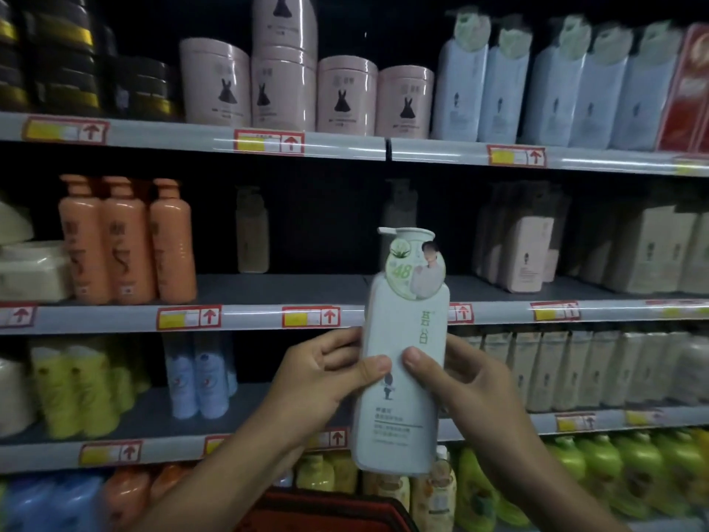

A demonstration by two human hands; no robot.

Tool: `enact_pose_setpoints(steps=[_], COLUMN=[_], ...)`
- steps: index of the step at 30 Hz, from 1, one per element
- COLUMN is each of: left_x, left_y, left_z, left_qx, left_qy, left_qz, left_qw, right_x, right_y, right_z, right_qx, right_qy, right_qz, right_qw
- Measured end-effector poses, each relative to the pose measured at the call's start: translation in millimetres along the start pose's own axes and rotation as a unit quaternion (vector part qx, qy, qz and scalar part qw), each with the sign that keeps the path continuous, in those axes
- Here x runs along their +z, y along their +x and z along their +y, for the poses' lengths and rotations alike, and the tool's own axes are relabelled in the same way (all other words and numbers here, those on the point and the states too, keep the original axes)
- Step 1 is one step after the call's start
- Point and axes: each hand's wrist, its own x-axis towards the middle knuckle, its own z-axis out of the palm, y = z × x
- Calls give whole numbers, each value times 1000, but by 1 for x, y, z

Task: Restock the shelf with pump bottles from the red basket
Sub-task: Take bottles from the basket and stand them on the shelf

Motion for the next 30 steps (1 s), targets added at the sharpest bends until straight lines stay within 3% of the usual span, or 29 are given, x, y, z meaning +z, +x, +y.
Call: enact_pose_setpoints(steps=[9, 16, 21, 30], left_x=[16, 33, 41, 48], left_y=[113, 209, 258, 315], left_z=[10, 12, -4, -24], left_qx=[28, 104, 132, 104], left_qy=[3, 34, 62, 93], left_qz=[-32, 14, 31, 67], left_qw=[999, 994, 989, 988], right_x=[-25, -51, -70, -70], right_y=[106, 205, 258, 315], right_z=[7, 19, 39, 78], right_qx=[-90, -174, -181, -131], right_qy=[-38, -52, -56, -21], right_qz=[25, -4, -41, -2], right_qw=[995, 983, 981, 991])
